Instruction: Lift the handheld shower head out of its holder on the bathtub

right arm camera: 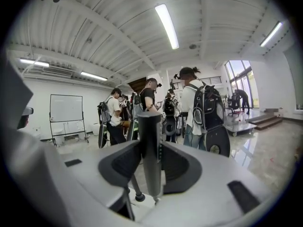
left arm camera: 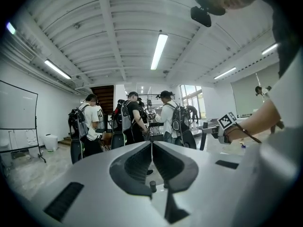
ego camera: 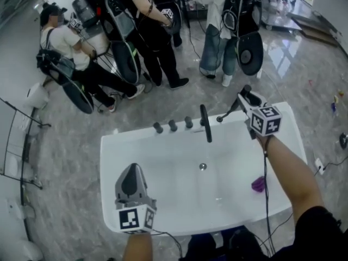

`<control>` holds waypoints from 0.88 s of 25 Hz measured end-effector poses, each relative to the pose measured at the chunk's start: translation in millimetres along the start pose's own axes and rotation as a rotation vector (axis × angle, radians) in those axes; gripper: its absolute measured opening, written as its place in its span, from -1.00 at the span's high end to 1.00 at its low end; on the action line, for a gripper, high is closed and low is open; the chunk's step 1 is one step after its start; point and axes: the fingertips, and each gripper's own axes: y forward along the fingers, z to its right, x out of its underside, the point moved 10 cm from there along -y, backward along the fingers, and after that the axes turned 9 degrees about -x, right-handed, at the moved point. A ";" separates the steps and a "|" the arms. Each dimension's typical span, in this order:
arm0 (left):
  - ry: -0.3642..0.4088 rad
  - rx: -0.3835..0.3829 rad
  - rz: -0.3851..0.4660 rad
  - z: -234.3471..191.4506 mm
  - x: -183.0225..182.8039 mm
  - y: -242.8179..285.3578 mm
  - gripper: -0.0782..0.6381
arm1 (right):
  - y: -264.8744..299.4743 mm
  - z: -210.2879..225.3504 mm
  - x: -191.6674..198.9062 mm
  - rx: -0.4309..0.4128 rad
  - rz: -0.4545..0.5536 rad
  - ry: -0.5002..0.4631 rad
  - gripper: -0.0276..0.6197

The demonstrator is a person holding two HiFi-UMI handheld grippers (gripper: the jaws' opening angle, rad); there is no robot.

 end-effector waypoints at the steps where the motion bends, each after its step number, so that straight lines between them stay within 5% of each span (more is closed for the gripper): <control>1: 0.004 0.008 0.002 -0.1 -5.2 -0.4 0.74 | -4.6 -2.0 -7.9 -0.003 0.005 -0.010 0.47; 14: 0.004 0.048 -0.063 21.5 -36.6 -35.4 0.74 | -79.8 -34.0 -73.1 -0.088 0.104 -0.037 0.47; 22: 0.010 0.105 -0.028 24.8 -58.0 -47.0 0.74 | -136.6 -64.9 -104.1 -0.152 0.162 -0.050 0.47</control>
